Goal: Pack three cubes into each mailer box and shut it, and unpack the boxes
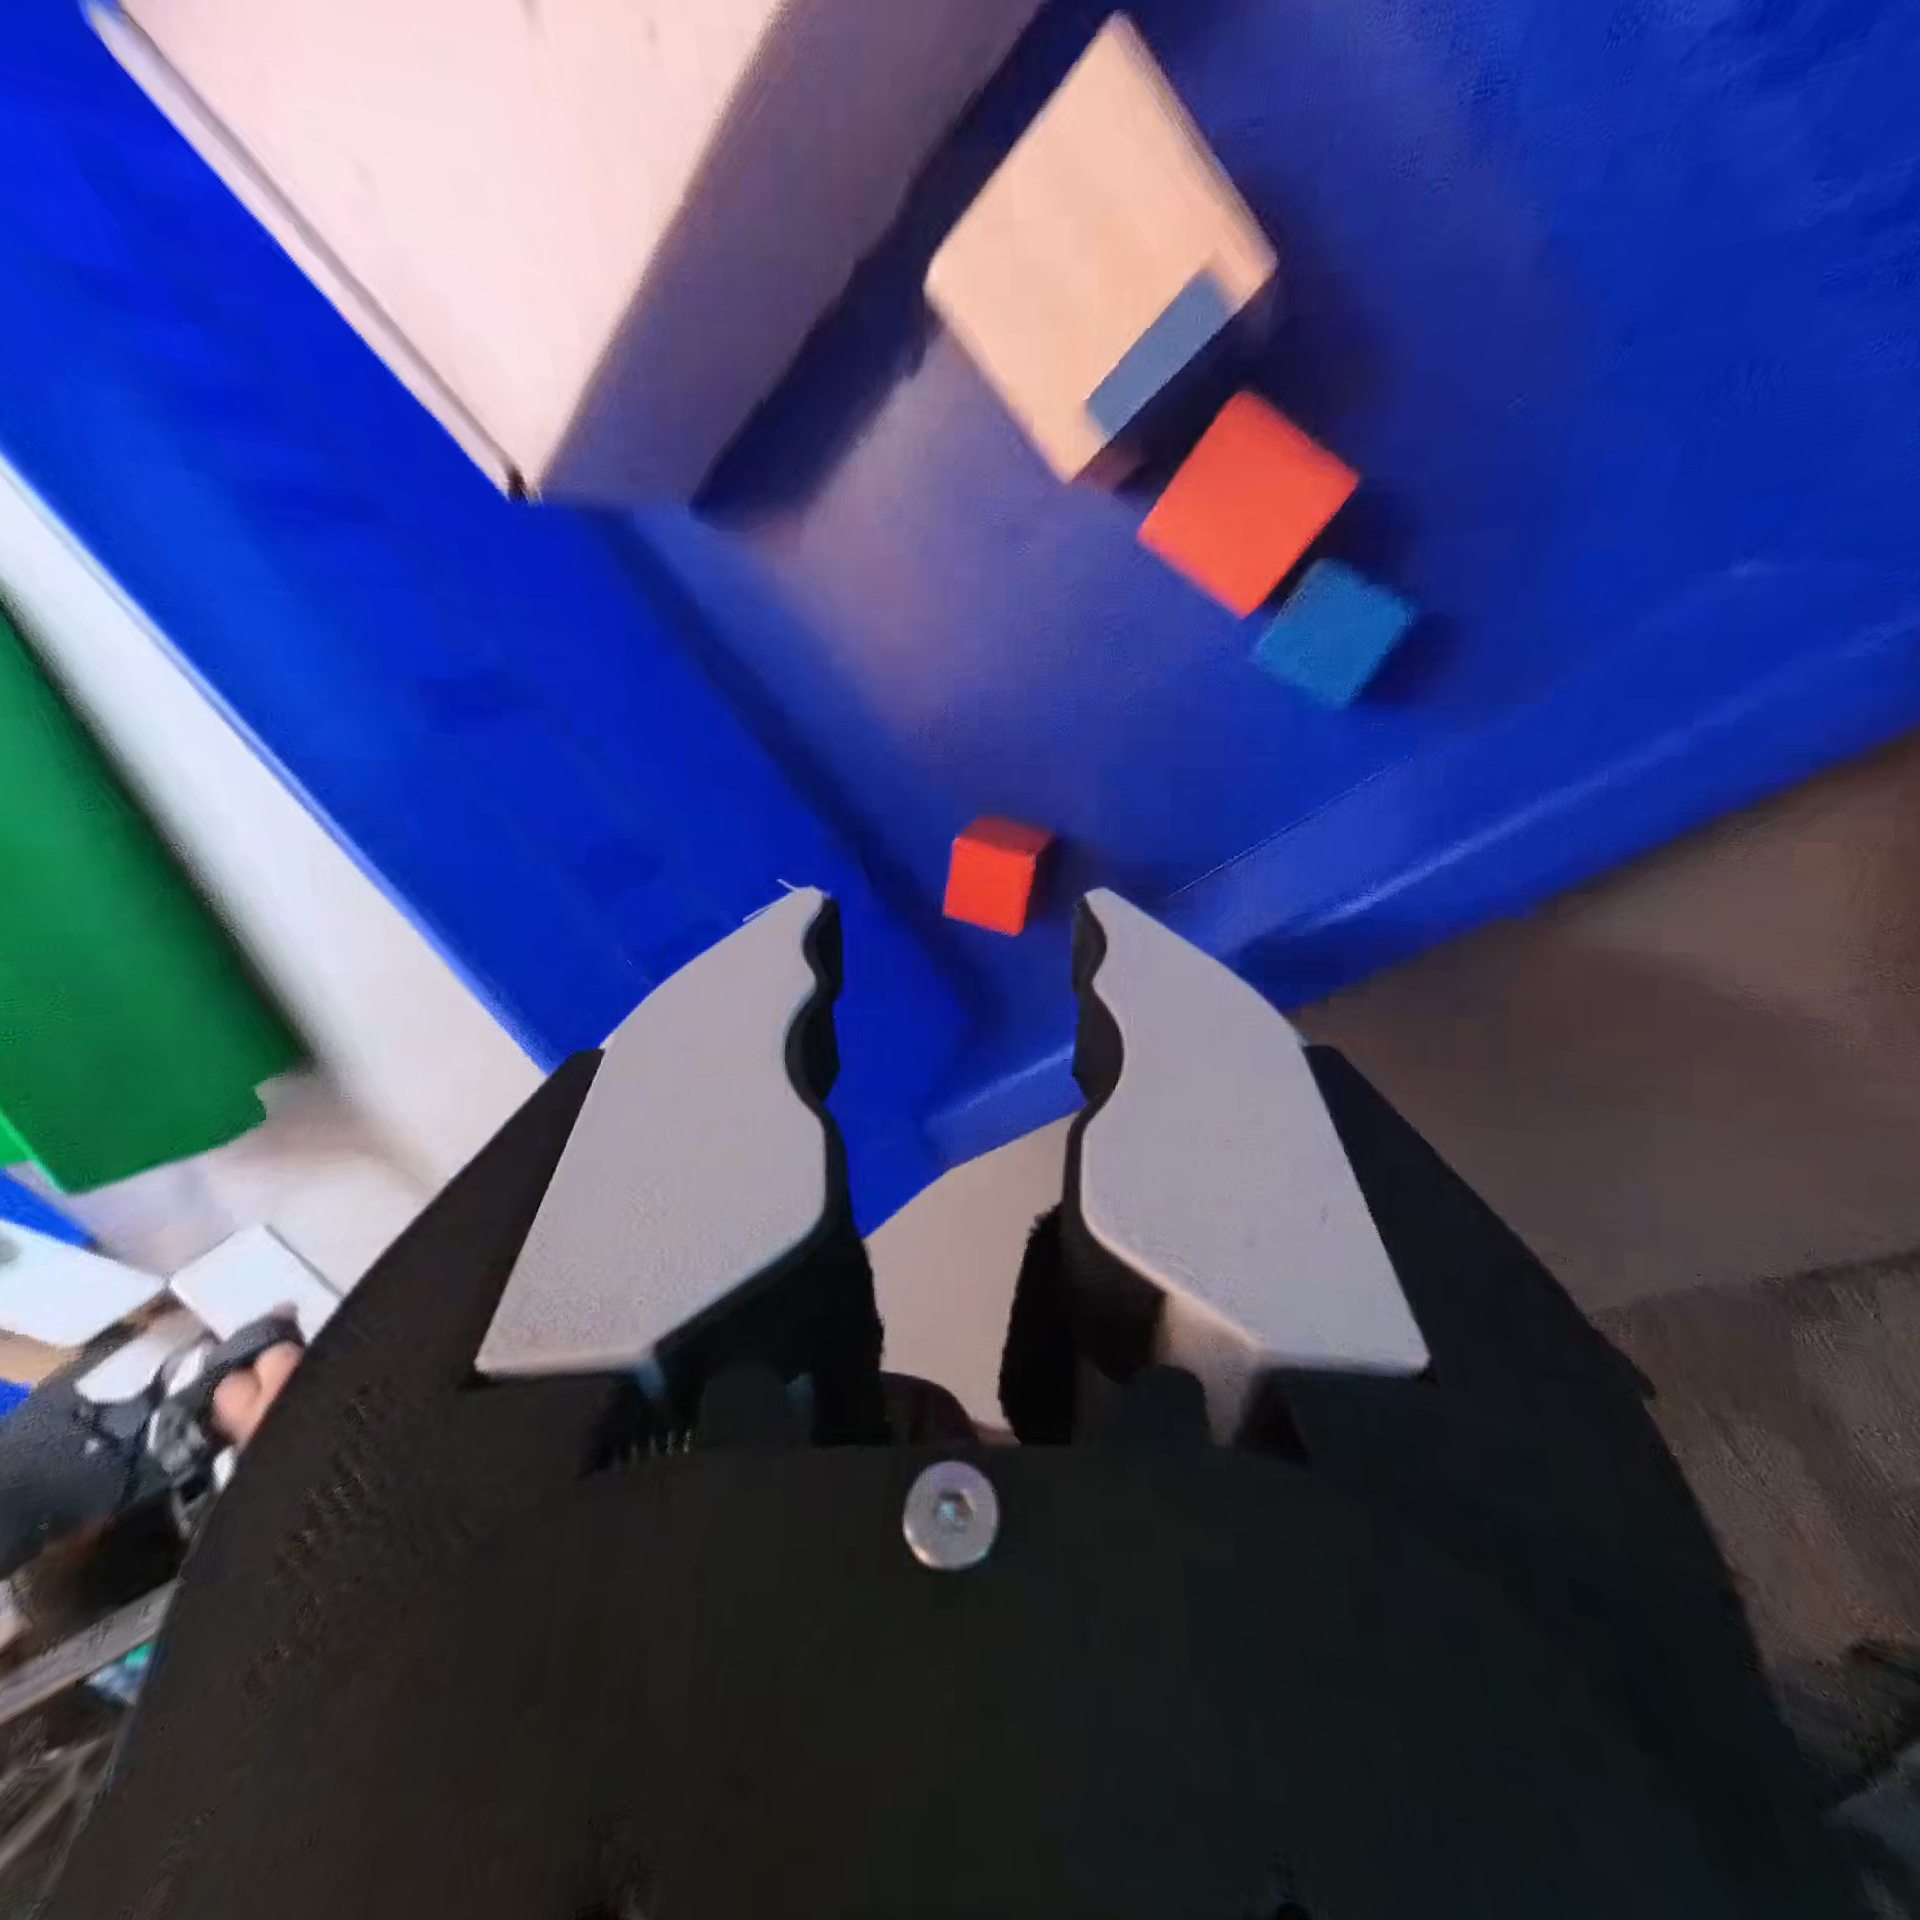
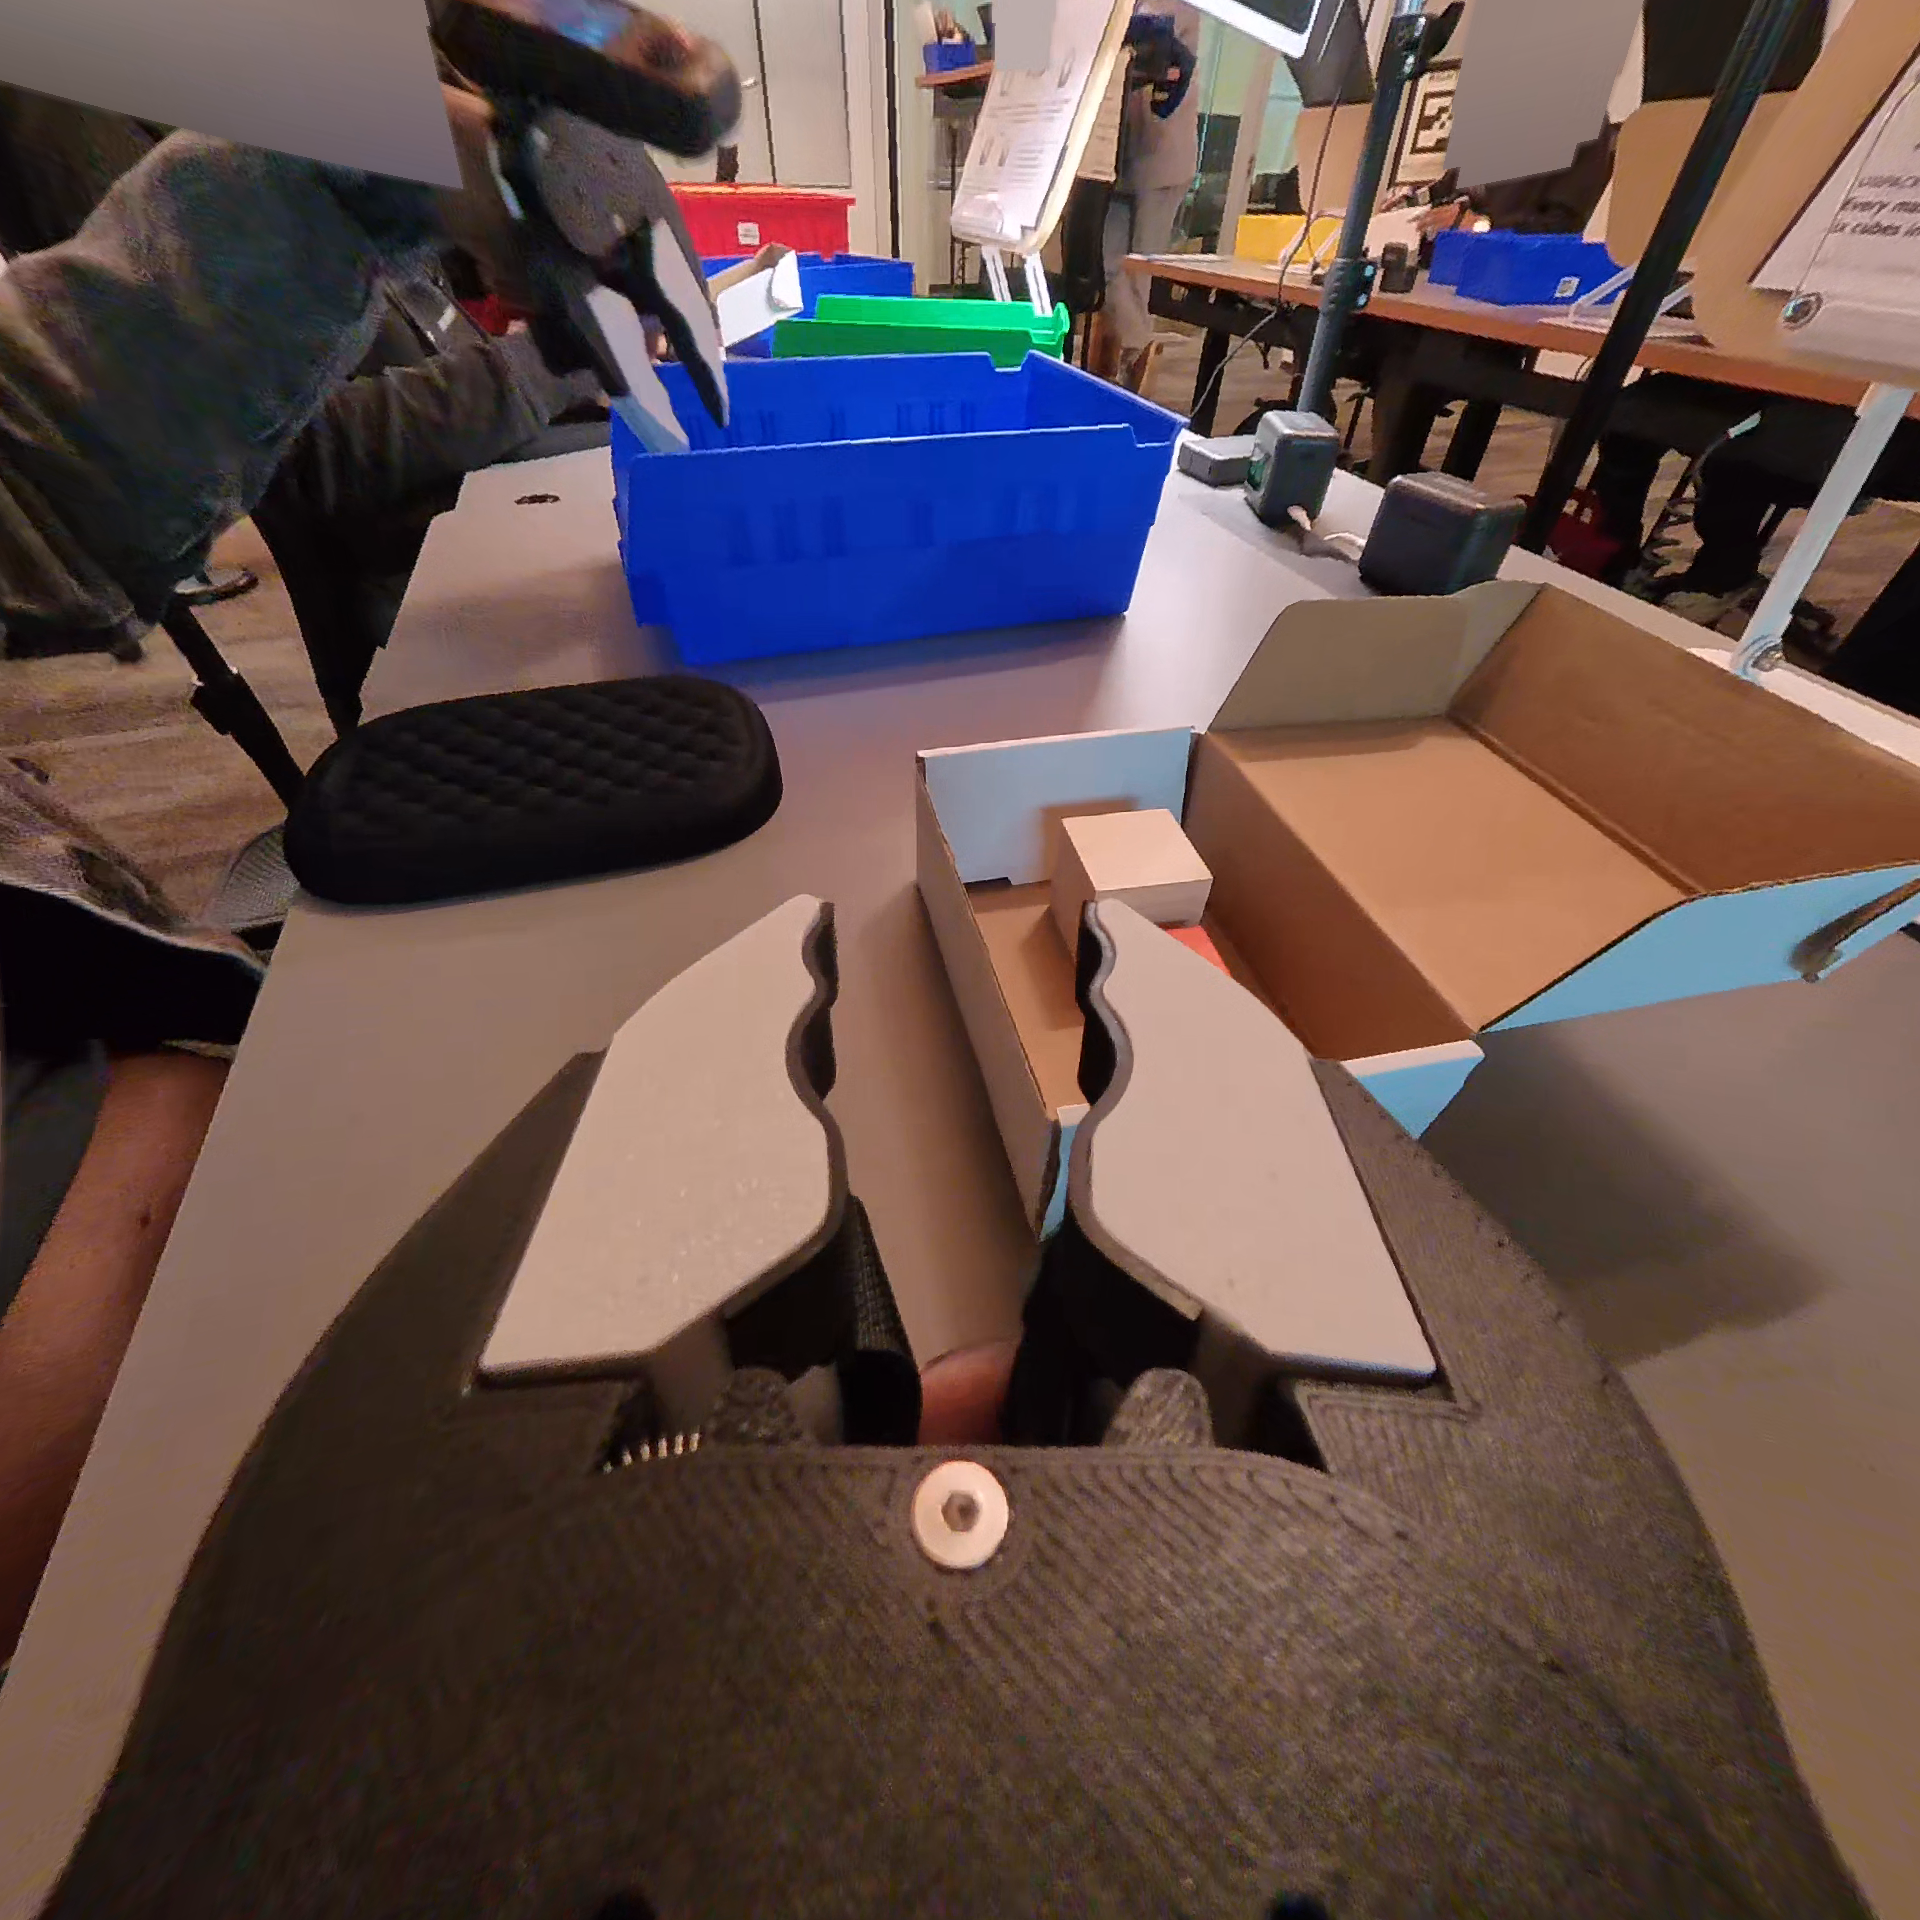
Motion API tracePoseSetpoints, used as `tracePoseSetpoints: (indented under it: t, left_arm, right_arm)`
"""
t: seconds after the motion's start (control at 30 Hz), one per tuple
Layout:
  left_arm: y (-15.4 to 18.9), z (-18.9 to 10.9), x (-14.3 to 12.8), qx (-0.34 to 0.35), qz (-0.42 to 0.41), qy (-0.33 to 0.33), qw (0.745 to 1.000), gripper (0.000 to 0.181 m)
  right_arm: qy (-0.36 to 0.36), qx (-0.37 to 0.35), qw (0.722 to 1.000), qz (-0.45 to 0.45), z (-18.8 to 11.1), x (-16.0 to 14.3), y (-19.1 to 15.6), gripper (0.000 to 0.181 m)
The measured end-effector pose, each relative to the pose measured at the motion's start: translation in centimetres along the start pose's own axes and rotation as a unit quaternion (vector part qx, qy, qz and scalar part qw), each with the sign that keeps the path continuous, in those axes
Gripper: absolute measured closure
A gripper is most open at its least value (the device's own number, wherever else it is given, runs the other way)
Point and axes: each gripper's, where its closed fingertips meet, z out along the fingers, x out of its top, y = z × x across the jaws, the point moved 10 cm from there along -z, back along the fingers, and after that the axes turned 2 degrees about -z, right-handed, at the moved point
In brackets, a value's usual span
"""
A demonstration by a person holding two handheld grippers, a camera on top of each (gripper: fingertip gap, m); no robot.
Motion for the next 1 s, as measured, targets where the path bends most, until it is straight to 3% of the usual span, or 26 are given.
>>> tracePoseSetpoints:
  t: [0.03, 0.37, 0.73, 0.8, 0.87, 0.93, 1.0]
  left_arm:
    - [-0.4, 0.9, -0.1, -0.008, -0.002, -0.025, 1.0, 0.138]
    - [-1.5, 5.5, -0.5, -0.071, -0.003, -0.093, 0.993, 0.133]
    - [-1.6, 6.2, -0.2, -0.06, 0.001, -0.097, 0.993, 0.159]
    - [-1.7, 5.0, 0.1, -0.045, -0.014, -0.058, 0.997, 0.159]
    - [-1.7, 3.2, 0.7, -0.035, -0.035, 0.024, 0.998, 0.159]
    - [-1.3, 0.9, 1.8, -0.037, -0.06, 0.153, 0.986, 0.159]
    - [-0.2, -1.6, 3.3, -0.062, -0.083, 0.297, 0.949, 0.159]
  right_arm:
    - [0.0, 0.001, 1.0, 0.002, 0.0, 0.0, 0.0, 0.137]
    - [-0.017, -0.005, 1.0, -0.001, 0.3, -0.2, 0.0, 0.139]
    - [-0.027, -0.01, 1.0, -0.006, 0.4, -0.4, 0.1, 0.14]
    - [-0.026, -0.01, 1.0, -0.006, 0.5, -0.4, 0.1, 0.14]
    - [-0.021, -0.006, 1.0, -0.013, 0.5, -0.3, 0.0, 0.14]
    - [-0.017, -0.006, 1.0, -0.025, 0.5, -0.2, -0.2, 0.14]
    - [-0.016, -0.009, 0.999, -0.046, 0.6, -0.2, -0.4, 0.14]
